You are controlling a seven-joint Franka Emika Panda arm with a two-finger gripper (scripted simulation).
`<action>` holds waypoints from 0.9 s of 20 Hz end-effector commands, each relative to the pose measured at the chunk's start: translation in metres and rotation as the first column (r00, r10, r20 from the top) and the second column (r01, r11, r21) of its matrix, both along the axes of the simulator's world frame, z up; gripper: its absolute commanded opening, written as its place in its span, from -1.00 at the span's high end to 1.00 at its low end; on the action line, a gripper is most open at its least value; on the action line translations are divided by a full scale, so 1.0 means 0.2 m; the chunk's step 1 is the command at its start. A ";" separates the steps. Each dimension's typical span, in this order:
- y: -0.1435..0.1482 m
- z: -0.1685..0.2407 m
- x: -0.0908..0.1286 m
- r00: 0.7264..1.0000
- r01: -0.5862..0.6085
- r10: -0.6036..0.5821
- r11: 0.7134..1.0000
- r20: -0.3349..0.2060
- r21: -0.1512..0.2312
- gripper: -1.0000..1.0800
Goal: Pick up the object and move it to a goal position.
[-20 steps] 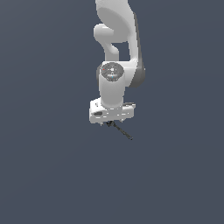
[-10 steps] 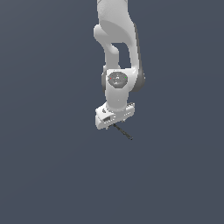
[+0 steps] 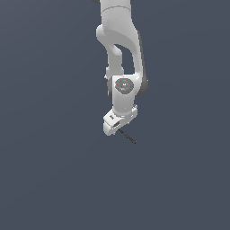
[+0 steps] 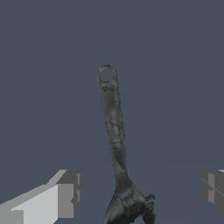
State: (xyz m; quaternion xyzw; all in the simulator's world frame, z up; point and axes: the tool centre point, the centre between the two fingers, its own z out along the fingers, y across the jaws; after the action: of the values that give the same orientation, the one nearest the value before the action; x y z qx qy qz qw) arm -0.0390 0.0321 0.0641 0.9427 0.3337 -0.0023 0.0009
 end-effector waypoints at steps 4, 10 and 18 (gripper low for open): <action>0.02 -0.03 -0.02 0.999 -0.050 0.050 0.999 0.004 0.003 -0.92; 0.02 -0.05 -0.02 0.999 -0.048 0.048 0.999 0.003 0.003 -0.92; 0.02 -0.21 -0.02 0.999 -0.053 0.053 0.999 0.003 0.003 -0.92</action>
State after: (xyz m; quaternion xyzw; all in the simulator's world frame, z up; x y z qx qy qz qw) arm -0.0435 0.0361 0.0293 0.9337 0.3580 -0.0001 0.0001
